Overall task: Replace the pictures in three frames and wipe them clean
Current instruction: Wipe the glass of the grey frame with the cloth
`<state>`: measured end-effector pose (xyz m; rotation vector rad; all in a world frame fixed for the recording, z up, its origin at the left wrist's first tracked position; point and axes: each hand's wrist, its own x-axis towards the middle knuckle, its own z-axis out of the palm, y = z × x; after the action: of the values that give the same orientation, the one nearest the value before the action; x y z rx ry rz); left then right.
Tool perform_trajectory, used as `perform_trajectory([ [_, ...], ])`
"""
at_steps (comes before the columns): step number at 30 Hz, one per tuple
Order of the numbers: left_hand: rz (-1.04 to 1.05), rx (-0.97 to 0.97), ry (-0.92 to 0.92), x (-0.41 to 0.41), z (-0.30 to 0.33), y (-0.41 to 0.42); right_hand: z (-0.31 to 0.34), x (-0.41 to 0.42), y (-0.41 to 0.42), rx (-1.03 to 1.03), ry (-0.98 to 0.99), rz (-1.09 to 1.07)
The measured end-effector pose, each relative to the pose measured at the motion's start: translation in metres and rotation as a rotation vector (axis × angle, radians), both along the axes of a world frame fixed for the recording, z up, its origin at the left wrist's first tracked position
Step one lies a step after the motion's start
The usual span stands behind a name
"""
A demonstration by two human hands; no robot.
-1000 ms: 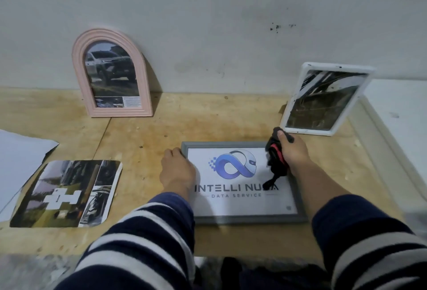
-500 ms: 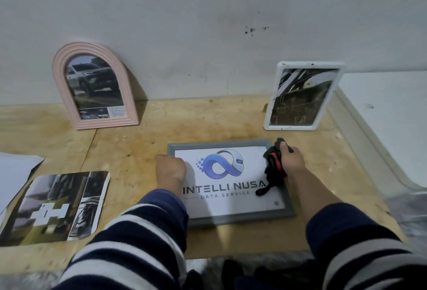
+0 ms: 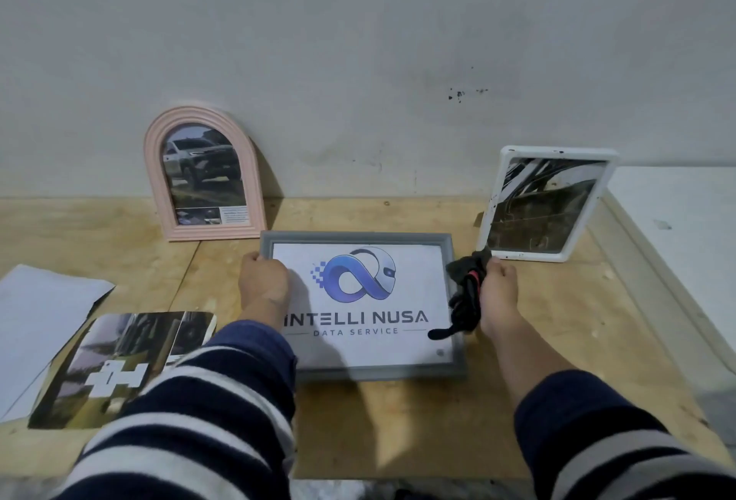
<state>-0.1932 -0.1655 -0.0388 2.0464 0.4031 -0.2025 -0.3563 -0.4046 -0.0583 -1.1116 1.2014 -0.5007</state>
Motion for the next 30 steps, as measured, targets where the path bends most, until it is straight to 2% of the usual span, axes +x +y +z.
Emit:
perform_trajectory([
  [3, 0.062, -0.031, -0.102, 0.019, 0.012, 0.007, 0.0, 0.003, 0.006, -0.052, -0.003, -0.057],
  [8, 0.093, -0.103, -0.222, 0.048, 0.029, 0.003, -0.023, 0.009, 0.013, -0.565, 0.363, 0.378],
  [10, 0.098, -0.116, -0.236, 0.057, 0.035, -0.001, -0.027, 0.016, 0.016, -0.628, 0.554, 0.511],
  [12, 0.097, -0.115, -0.248, 0.065, 0.038, -0.005, -0.028, 0.022, 0.017, -0.63, 0.639, 0.572],
  [16, 0.087, -0.148, -0.29, 0.084, 0.045, -0.011, -0.022, 0.045, 0.014, -0.636, 0.393, 0.399],
  [18, 0.086, -0.175, -0.312, 0.093, 0.051, -0.017, -0.014, 0.058, 0.009, -0.613, 0.338, 0.342],
  [22, 0.09, -0.214, -0.337, 0.107, 0.054, -0.024, -0.009, 0.078, 0.002, -0.543, 0.559, 0.526],
  [24, 0.096, -0.229, -0.34, 0.112, 0.051, -0.026, -0.005, 0.087, -0.001, -0.61, 0.636, 0.548],
  [26, 0.095, -0.253, -0.355, 0.117, 0.05, -0.029, 0.006, 0.102, -0.003, -0.593, 0.483, 0.562],
  [28, 0.085, -0.273, -0.384, 0.122, 0.051, -0.035, 0.018, 0.121, -0.004, -0.422, 0.226, 0.538],
  [30, 0.077, -0.292, -0.412, 0.125, 0.053, -0.041, 0.026, 0.136, -0.009, -0.372, 0.133, 0.472],
])
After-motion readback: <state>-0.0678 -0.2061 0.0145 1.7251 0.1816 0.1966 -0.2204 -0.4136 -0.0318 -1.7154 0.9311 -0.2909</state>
